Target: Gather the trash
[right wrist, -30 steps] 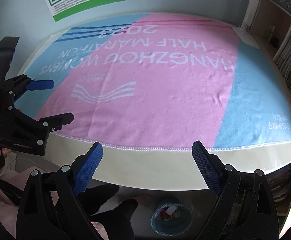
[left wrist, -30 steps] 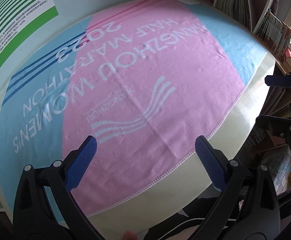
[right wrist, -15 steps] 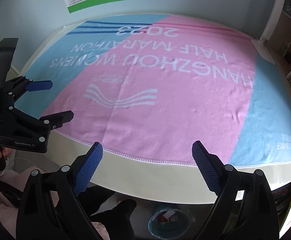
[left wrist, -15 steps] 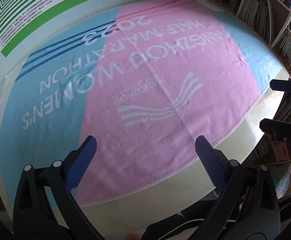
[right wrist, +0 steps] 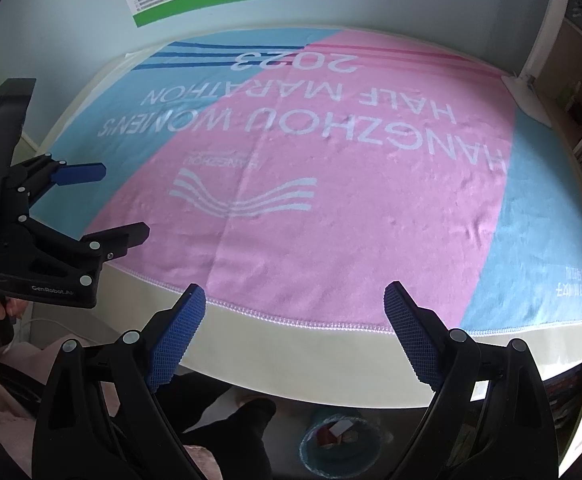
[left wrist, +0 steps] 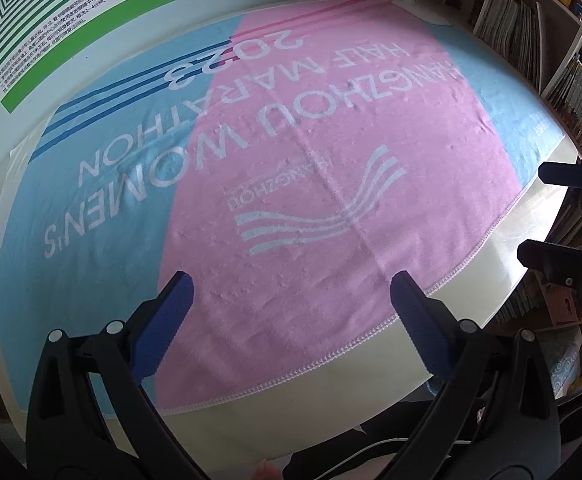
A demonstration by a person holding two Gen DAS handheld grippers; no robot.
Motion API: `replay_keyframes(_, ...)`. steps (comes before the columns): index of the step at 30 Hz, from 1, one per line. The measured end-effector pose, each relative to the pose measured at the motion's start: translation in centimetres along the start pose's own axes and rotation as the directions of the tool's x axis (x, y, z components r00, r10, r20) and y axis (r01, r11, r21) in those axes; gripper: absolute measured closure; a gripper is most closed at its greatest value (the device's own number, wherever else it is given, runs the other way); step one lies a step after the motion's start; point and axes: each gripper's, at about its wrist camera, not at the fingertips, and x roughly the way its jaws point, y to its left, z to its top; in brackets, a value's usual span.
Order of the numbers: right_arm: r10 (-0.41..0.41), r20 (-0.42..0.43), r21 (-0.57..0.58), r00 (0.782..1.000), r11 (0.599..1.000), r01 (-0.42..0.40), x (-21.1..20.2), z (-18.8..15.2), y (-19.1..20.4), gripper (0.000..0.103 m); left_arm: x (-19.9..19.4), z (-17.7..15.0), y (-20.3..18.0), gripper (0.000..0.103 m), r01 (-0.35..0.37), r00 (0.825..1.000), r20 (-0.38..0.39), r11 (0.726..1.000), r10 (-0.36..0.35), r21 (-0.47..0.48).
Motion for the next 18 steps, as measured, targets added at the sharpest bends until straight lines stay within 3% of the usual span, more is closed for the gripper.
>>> replay_keyframes(18, -0.001, -0.002, 0.010, 1.000, 1.000, 0.001, 0.08, -0.12, -0.14, 0.013, -0.04, 0.32, 0.05, 0.007, -0.008, 1.000, 0.003, 1.000, 0.008, 0.007)
